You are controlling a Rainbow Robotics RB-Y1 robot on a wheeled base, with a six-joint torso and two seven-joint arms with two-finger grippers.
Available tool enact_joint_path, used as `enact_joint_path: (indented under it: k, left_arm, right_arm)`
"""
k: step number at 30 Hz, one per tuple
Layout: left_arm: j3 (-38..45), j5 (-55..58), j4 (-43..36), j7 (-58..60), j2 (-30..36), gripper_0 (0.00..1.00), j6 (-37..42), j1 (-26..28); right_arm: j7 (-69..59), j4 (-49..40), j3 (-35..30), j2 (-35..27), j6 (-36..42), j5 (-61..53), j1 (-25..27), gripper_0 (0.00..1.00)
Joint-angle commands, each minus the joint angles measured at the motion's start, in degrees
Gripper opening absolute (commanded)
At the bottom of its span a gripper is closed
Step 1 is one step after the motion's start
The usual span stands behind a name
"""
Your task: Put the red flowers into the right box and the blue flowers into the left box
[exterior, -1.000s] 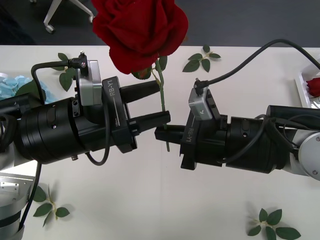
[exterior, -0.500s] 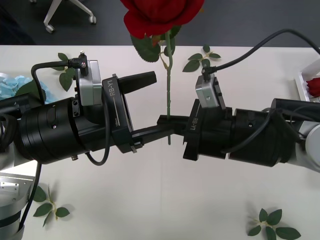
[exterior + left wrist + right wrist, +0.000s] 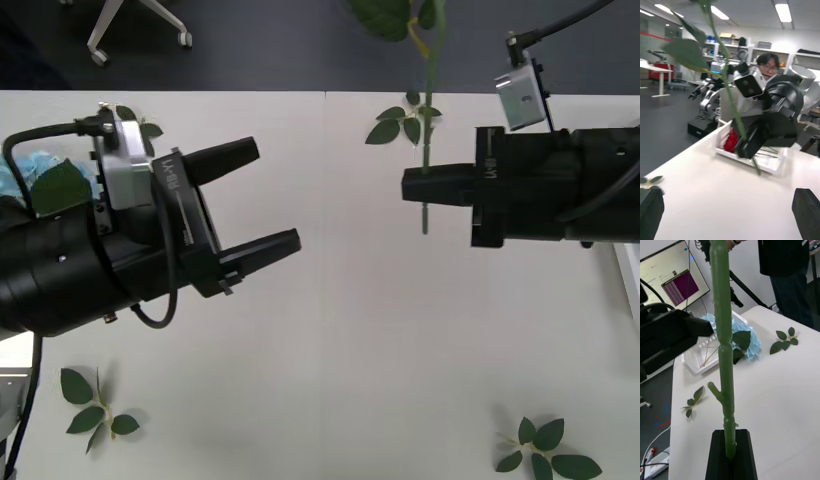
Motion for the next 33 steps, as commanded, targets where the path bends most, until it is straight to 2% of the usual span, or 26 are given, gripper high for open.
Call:
enact_joint_path:
  k: [1,5,15,26,33]
  left_arm:
    - [1.78,-0.05,-2.71,-0.8,3.81,1.0,-0.17,1.41]
    - [4.24,0.22,-2.71,-0.8,7.76,1.0,0.36,2.03]
    - [19.0,1.36,-1.04,-0.62,9.7,1.0,14.25,1.94]
    - [26.56,6.46,8.1,-4.28,18.84,1.0,25.32,0.01]
    - [30.69,8.21,17.07,-4.28,22.27,1.0,32.18,-1.22]
  right_arm:
    - [1.42,4.34,-4.61,-1.8,5.93,-2.79,1.06,0.0]
    - [1.42,9.88,-7.87,-5.23,11.03,-5.78,1.06,0.0]
    - [1.51,23.5,-9.98,-13.31,15.6,-11.49,1.06,0.0]
    - [1.77,43.1,-10.59,-17.53,22.9,-12.63,1.41,0.0]
    - [1.95,52.77,-10.59,-17.8,25.44,-6.13,2.82,0.0]
